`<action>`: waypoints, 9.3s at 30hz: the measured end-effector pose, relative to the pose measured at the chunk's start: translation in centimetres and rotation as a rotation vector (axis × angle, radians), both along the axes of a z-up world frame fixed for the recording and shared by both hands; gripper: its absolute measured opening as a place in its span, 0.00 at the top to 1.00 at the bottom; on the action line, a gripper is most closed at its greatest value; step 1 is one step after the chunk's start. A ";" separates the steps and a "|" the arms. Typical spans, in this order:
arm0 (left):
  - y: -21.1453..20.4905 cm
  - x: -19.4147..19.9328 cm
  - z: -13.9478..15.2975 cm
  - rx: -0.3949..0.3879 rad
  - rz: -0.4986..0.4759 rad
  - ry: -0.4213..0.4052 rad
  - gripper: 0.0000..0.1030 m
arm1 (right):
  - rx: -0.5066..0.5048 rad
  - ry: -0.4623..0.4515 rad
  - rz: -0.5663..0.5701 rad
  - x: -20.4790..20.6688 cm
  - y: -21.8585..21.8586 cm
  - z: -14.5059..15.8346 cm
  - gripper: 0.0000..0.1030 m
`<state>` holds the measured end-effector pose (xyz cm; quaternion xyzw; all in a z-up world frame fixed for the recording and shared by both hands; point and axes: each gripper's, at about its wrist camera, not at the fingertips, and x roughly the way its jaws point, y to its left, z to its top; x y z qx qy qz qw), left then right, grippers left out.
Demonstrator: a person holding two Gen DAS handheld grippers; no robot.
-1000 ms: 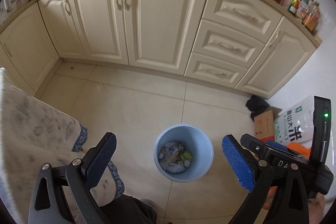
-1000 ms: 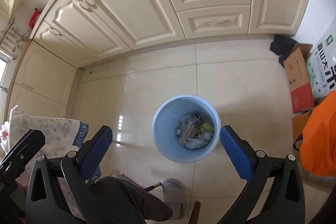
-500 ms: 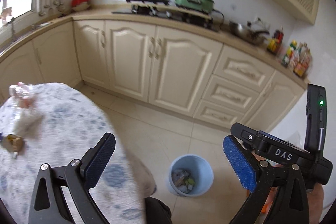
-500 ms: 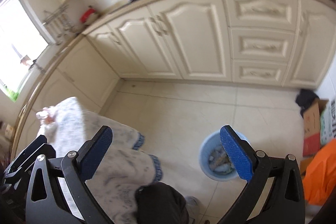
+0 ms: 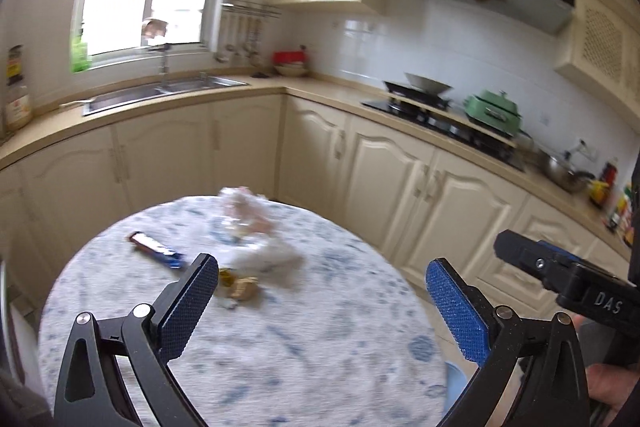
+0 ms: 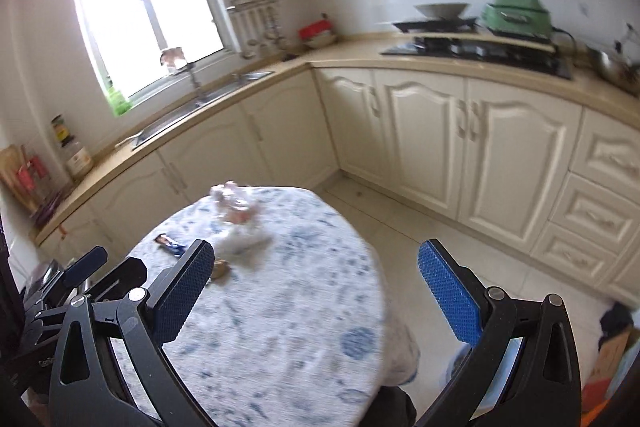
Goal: Collect trash
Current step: 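Return both tools to the table, then grasp the brown lump with the right tool while the left tool grasps the brown snack bar, then carry the brown lump and snack bar toward the blue bin, then open the right tool over the bin while the left tool releases the snack bar, then return both tools to the table, then grasp the yellow-labelled packet with the left tool while the right tool grasps the clear plastic wrap, then carry the yellow packet and clear plastic wrap toward the blue bin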
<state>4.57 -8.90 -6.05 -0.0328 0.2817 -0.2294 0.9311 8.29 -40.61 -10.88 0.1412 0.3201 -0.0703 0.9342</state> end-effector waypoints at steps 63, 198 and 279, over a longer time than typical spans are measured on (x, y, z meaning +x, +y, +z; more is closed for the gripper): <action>-0.9 32.6 -12.4 0.197 0.272 0.295 0.01 | -0.035 0.311 0.421 20.2 14.1 -16.1 0.68; 6.6 -0.8 3.1 0.052 0.188 0.022 0.01 | -0.086 -0.012 0.123 1.8 7.1 0.8 0.00; -0.6 34.3 -11.7 -0.023 -0.002 0.198 0.92 | 0.022 0.197 0.359 11.2 6.6 -9.7 0.72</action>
